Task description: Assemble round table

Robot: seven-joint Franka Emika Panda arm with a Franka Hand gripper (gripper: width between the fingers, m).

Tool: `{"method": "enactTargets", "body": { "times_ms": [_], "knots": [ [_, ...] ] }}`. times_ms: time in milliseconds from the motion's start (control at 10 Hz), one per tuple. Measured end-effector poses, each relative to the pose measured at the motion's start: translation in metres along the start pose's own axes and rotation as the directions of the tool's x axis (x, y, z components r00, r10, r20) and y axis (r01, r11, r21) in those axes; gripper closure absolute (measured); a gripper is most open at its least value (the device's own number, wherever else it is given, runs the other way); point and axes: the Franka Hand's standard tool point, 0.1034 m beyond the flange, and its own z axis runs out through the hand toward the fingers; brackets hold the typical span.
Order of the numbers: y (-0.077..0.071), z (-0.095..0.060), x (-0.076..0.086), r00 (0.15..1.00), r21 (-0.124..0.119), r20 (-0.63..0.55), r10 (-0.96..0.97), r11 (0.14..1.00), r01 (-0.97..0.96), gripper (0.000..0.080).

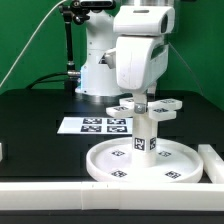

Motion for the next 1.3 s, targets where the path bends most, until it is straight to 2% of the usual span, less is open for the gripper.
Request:
{"method": "enactTargets", "body": {
  "times_ms": [100,300,500,600,1200,1300],
  "knots": [
    [0.0,0.0,0.0,1.0,0.0,0.0,0.01,1.0,-0.01,0.0357],
    [-0.0006,0.0002,0.0002,0.964,0.008,-0.006,0.265,0.964,-0.265,0.0357],
    [-0.0011,0.0003,-0.0003,0.834,0.042,-0.019,0.552,0.834,-0.551,0.0357],
    [-0.0012,0.0003,0.0001,0.763,0.05,-0.018,0.646,0.763,-0.644,0.0357],
    [-0.0023,0.0007,0.0029,0.475,0.058,-0.003,0.88,0.475,-0.878,0.0357],
    [-0.0006,0.0006,0.0025,0.335,0.076,-0.009,0.942,0.334,-0.939,0.0357]
  ]
}}
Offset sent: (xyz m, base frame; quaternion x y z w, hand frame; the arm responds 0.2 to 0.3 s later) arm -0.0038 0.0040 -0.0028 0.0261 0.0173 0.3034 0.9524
